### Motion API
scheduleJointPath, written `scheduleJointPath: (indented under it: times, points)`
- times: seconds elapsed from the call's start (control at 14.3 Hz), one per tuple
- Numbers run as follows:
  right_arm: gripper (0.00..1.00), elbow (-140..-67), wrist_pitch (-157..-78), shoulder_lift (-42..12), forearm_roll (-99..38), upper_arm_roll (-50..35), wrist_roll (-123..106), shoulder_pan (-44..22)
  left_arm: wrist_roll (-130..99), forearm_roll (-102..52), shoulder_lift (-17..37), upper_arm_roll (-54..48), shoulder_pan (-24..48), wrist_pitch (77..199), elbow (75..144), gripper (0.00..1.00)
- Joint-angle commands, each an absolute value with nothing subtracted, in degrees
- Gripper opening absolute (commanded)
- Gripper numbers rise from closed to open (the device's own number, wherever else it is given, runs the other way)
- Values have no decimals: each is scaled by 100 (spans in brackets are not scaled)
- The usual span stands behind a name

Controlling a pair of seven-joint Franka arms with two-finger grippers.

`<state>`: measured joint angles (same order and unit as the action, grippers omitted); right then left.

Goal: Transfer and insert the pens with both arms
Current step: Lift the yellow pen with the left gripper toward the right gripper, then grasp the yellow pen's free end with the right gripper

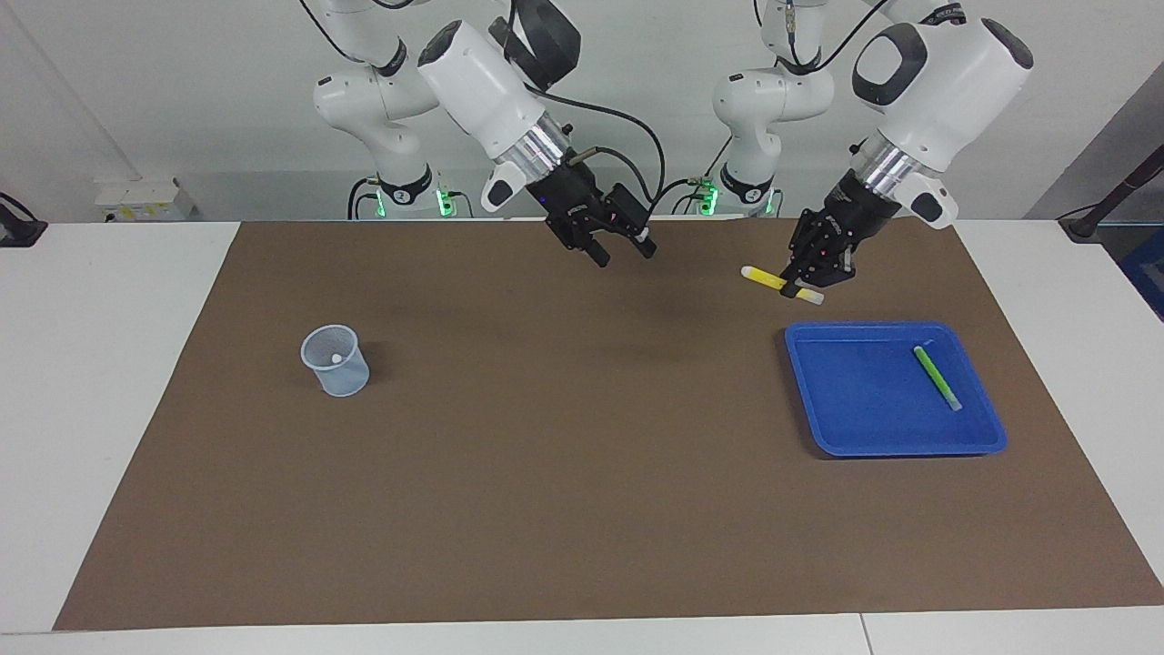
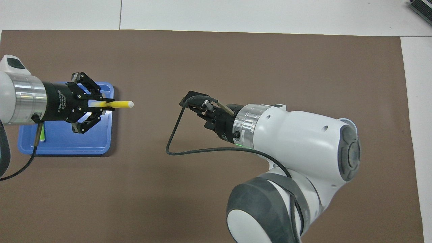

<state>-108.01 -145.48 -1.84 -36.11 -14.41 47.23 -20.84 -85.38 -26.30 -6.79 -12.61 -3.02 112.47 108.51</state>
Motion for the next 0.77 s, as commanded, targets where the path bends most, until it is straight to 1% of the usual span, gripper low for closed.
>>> scheduleJointPath:
  times: [0.0, 0.14, 0.42, 0.7]
  points:
    - [100, -10793, -14887, -255, -3762, -1441, 4913, -2310, -8885, -2707, -1010, -1187, -97, 11092, 11057, 0]
    - [100, -10776, -15178, -298, -3771, -1441, 5036, -2408, -9034, -2707, -1089, -1204, -27, 11083, 11092, 0]
    - [100, -10714, -15644, -413, -3779, -1441, 5466, -2820, -9272, -2707, -1239, -1204, 202, 11101, 11180, 0]
    - [100, -10398, -15680, -536, -3771, -1441, 5765, -2891, -9465, -2698, -1274, -1213, 299, 11109, 11180, 0]
